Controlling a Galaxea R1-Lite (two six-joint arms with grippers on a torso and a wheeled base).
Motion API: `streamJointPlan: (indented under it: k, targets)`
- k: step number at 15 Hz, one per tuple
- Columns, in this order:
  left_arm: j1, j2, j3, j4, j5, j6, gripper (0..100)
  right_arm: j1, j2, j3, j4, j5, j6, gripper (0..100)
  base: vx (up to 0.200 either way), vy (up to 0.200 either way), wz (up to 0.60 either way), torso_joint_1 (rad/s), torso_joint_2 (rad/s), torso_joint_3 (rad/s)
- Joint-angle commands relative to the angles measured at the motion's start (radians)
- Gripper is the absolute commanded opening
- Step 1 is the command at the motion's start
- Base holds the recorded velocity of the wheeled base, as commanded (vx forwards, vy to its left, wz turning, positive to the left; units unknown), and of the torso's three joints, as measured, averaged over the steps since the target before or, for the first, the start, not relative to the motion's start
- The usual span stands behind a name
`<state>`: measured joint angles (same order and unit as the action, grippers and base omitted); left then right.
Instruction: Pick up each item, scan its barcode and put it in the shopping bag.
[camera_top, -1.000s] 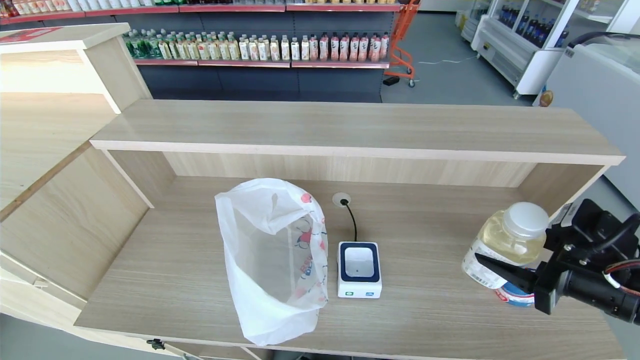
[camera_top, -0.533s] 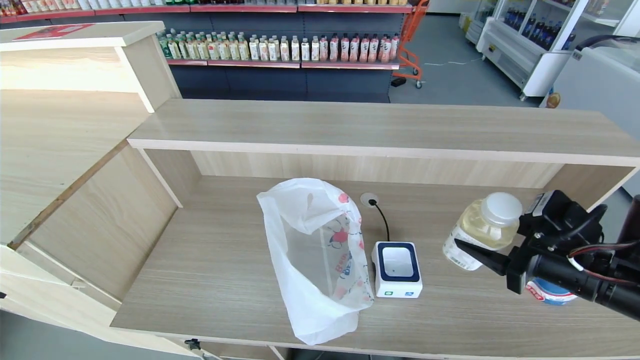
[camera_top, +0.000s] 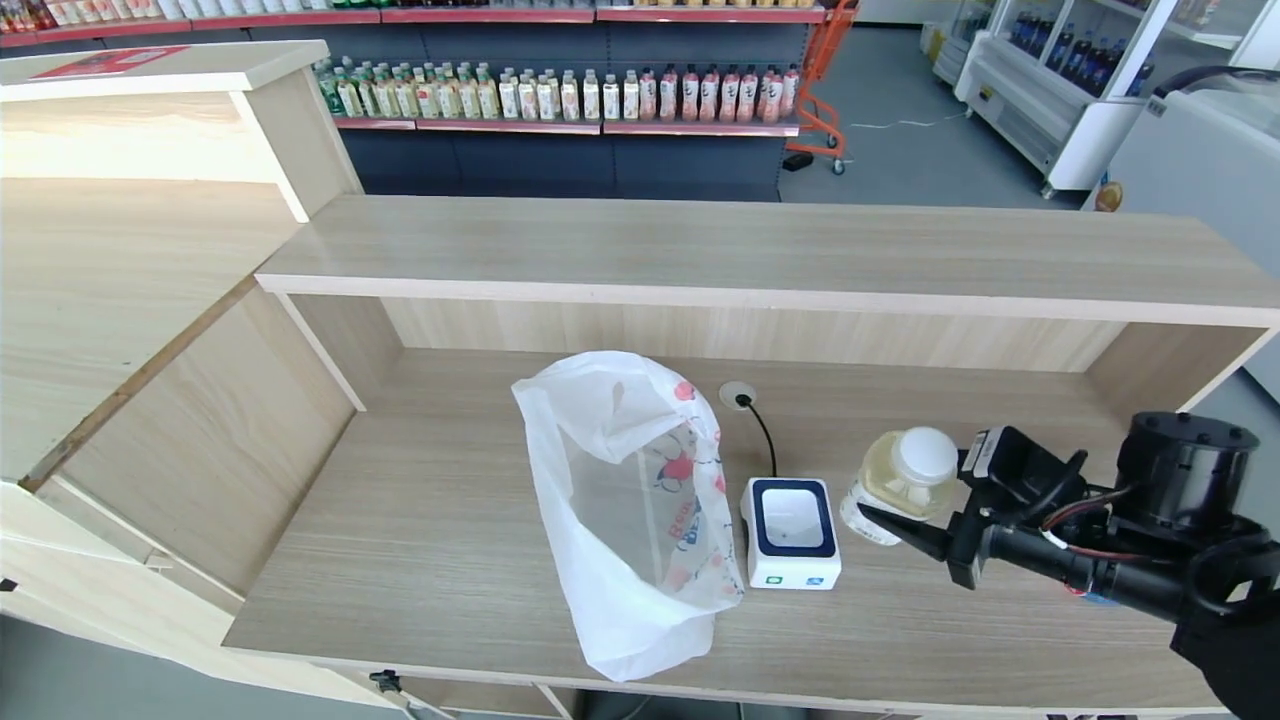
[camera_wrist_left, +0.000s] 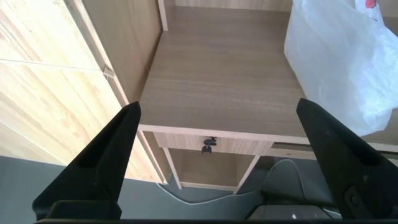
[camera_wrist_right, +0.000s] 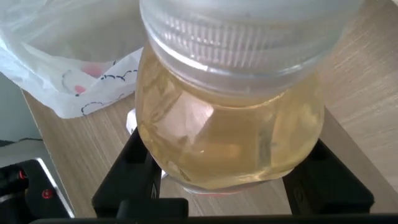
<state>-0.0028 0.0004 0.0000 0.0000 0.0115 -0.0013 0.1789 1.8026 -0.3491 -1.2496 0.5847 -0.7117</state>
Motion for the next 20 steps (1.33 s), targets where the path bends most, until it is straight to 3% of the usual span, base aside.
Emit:
streamJointPlan:
  k: [1, 3, 7, 13, 20]
  targets:
    - [0.000, 0.000, 0.000, 0.000, 0.001, 0.000, 100, -0.010, 0.100, -0.022, -0.021, 0.053, -0.066, 0, 0.000, 0.000, 0.00, 0.000, 0.00, 0.000]
    - [0.000, 0.000, 0.000, 0.000, 0.001, 0.000, 100, -0.024, 0.156, -0.070, -0.042, 0.113, -0.117, 0, 0.000, 0.000, 0.00, 0.000, 0.00, 0.000]
    - [0.000, 0.000, 0.000, 0.000, 0.001, 0.000, 100, -0.026, 0.221, -0.172, -0.041, 0.119, -0.147, 0, 0.000, 0.000, 0.00, 0.000, 0.00, 0.000]
    - [0.000, 0.000, 0.000, 0.000, 0.001, 0.000, 100, 0.017, 0.307, -0.249, -0.044, 0.165, -0.196, 0, 0.000, 0.000, 0.00, 0.000, 0.00, 0.000]
    - [0.000, 0.000, 0.000, 0.000, 0.001, 0.000, 100, 0.057, 0.399, -0.284, -0.137, 0.164, -0.196, 0, 0.000, 0.000, 0.00, 0.000, 0.00, 0.000]
